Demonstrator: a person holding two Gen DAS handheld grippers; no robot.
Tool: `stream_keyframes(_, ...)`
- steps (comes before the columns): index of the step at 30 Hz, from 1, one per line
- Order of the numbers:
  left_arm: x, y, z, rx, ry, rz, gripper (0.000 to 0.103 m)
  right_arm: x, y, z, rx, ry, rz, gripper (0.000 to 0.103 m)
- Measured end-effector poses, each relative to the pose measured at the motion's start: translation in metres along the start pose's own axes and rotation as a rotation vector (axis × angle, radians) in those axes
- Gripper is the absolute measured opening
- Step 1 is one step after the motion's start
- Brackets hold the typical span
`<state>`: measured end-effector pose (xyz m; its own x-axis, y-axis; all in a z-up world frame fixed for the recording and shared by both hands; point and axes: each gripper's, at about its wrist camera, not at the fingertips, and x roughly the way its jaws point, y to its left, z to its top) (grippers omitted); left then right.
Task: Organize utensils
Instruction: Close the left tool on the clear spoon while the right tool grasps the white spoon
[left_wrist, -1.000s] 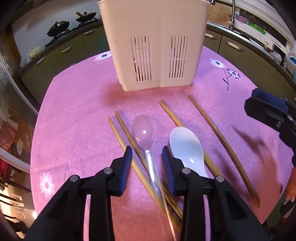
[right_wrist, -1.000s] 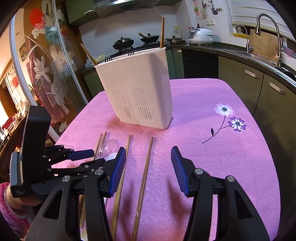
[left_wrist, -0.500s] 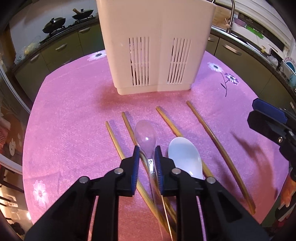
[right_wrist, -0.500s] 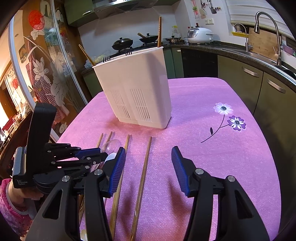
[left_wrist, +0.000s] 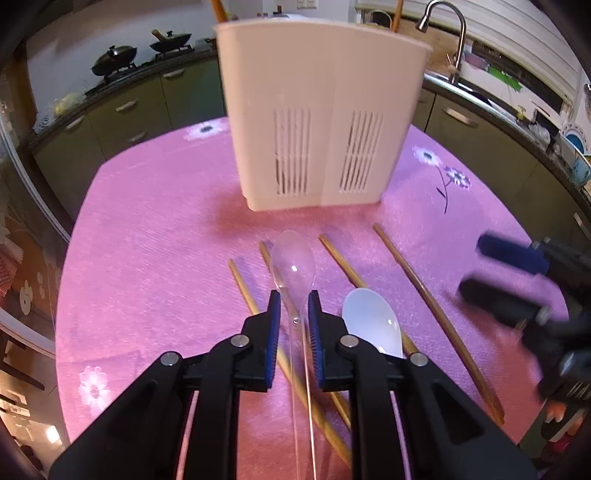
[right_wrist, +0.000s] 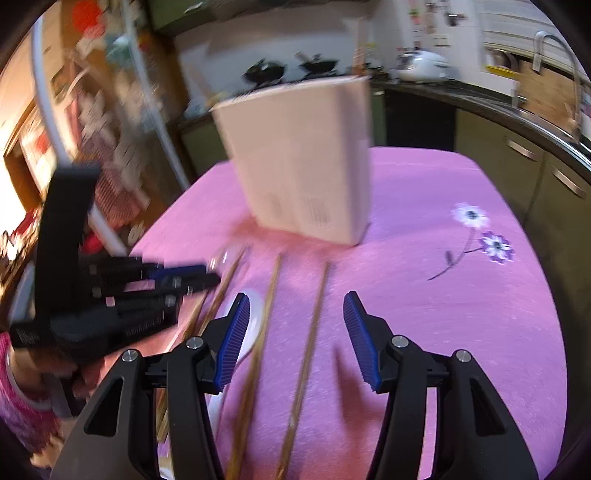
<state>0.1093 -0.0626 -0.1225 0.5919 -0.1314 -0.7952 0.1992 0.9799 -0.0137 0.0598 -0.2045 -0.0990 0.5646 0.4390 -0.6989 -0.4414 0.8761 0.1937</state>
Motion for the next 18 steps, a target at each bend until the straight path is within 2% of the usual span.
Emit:
stream_keyframes(3,-0.013,0.003,0.001,-0.002,-0.037,0.015,0.015,0.015,0.015,-0.003,-0.053,0.059,0.012,0.053)
stream_keyframes(6,-0.022,0.004,0.003,-0.004,-0.062,0.021,0.015,0.029,0.024,-0.002,-0.083,0.082,0.011,0.053)
stream_keyframes(11,-0.034,0.005,0.004,-0.008,-0.082,0.012,0.015,0.055,0.031,0.007,-0.105,0.151,0.086,0.053)
stream_keyframes(18,-0.041,0.007,0.002,-0.011,-0.095,0.002,0.015,0.075,0.037,0.005,-0.117,0.191,0.041,0.051)
